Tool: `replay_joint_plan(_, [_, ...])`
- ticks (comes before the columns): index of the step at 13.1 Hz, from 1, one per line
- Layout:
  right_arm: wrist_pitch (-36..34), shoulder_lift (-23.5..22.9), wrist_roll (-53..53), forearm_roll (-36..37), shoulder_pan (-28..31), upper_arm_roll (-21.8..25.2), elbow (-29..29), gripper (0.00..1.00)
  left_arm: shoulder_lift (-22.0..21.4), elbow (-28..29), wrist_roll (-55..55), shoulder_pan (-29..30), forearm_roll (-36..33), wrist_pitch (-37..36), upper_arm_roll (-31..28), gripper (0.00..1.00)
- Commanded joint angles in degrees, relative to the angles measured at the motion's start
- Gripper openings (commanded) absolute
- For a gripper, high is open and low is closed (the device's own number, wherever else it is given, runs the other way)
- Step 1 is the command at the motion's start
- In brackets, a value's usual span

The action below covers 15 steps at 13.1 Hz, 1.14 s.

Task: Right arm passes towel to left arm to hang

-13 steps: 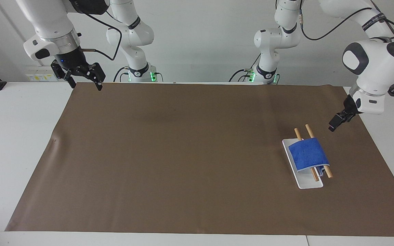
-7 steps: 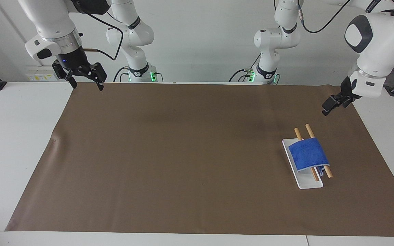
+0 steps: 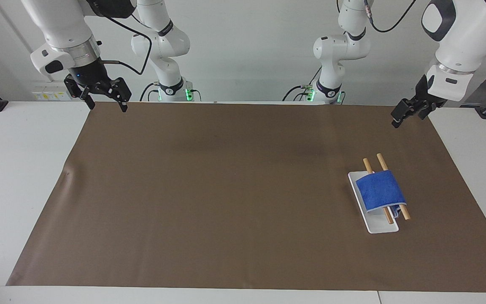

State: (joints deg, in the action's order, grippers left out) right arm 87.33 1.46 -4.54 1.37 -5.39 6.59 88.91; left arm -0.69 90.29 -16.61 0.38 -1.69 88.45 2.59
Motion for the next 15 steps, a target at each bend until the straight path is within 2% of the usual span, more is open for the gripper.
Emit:
replay_joint_plan(1, [0.82, 1.70, -0.47, -0.84, 0.47, 0.00, 1.97, 1.00, -2.91, 0.41, 2.19, 0.23, 0.53, -1.62, 0.31, 1.00])
replay_joint_plan(6, [0.65, 1.70, -0.30, -0.84, 0.38, 0.09, 1.97, 1.00, -3.09, 0.68, 2.46, 0.32, 2.04, -1.00, 0.22, 1.00])
replay_joint_plan(10, [0.65, 1.70, -0.30, -0.84, 0.38, 0.00, 1.97, 1.00, -3.18, 0.68, 13.50, 0.32, 1.77, -1.35, 0.14, 1.00])
replay_joint_plan(15, [0.65, 1.70, -0.30, -0.84, 0.38, 0.00, 1.97, 1.00, -3.18, 0.68, 13.89, 0.50, 1.86, -0.56, -0.13, 1.00])
